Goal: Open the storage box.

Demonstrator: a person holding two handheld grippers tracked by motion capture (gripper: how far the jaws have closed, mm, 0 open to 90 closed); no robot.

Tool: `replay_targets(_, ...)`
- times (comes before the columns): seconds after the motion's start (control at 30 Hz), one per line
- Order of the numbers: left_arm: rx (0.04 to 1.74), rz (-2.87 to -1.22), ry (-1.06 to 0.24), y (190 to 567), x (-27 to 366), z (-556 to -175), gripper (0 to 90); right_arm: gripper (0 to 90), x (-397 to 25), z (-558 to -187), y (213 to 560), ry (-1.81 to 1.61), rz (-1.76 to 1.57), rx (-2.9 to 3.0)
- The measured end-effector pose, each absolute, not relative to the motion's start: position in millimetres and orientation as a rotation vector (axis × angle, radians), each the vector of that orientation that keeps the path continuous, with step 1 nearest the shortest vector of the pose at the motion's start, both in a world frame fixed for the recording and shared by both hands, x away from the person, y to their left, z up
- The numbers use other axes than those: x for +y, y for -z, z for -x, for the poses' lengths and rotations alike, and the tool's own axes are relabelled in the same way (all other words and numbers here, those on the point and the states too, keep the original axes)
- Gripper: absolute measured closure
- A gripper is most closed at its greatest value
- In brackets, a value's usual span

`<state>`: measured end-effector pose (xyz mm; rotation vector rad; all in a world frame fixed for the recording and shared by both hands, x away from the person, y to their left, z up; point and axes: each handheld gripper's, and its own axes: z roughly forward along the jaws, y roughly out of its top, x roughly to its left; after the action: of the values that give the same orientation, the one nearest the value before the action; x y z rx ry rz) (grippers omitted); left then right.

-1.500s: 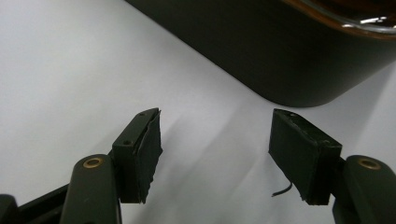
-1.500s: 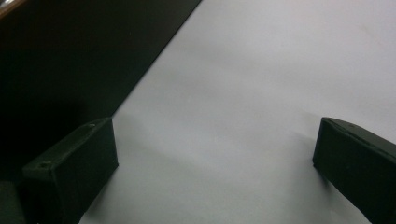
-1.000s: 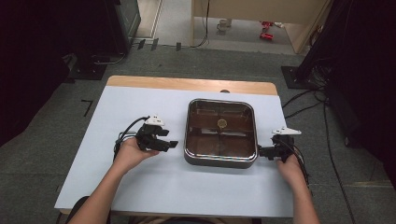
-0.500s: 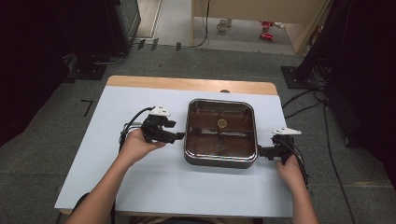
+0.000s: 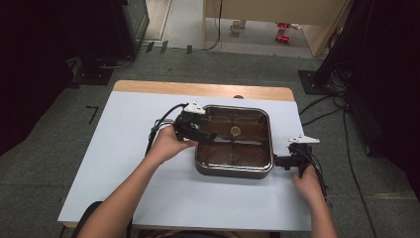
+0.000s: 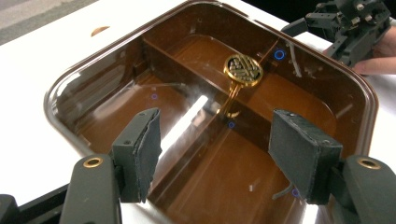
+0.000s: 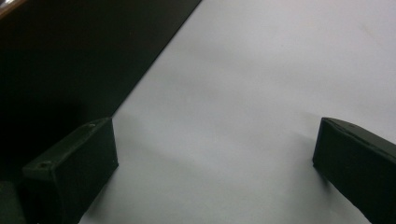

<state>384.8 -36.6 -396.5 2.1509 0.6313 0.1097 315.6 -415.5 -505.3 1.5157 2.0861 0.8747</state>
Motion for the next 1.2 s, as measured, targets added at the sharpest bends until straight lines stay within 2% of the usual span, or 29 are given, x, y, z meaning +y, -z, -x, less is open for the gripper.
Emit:
replay_targets(0.6, 0.537, -2.189, -0.105, 421.3, -100.3, -395.9, 36.8, 0.0, -415.4, -315.7, 505.3, -0.875, -1.517, 2.086)
replay_targets(0.87, 0.526, -2.198, -0.130, 432.5, -112.6, -395.4, 46.2, 0.0, -415.5, -315.7, 505.4, -0.876, -1.515, 2.085)
replay_targets(0.93, 0.518, -2.205, -0.145, 432.0, -113.3, -393.8, 51.5, 0.0, -415.5, -315.7, 505.3, -0.876, -1.515, 2.086)
replay_targets(0.97, 0.509, -2.207, -0.150, 431.8, -113.4, -393.0, 57.2, 0.0, -415.6, -315.6, 505.4, -0.874, -1.513, 2.087)
replay_targets(1.2, 0.507, -2.201, -0.158, 430.2, -112.7, -391.7, 59.0, 0.0, -415.5, -315.6, 505.3, -0.875, -1.515, 2.086)
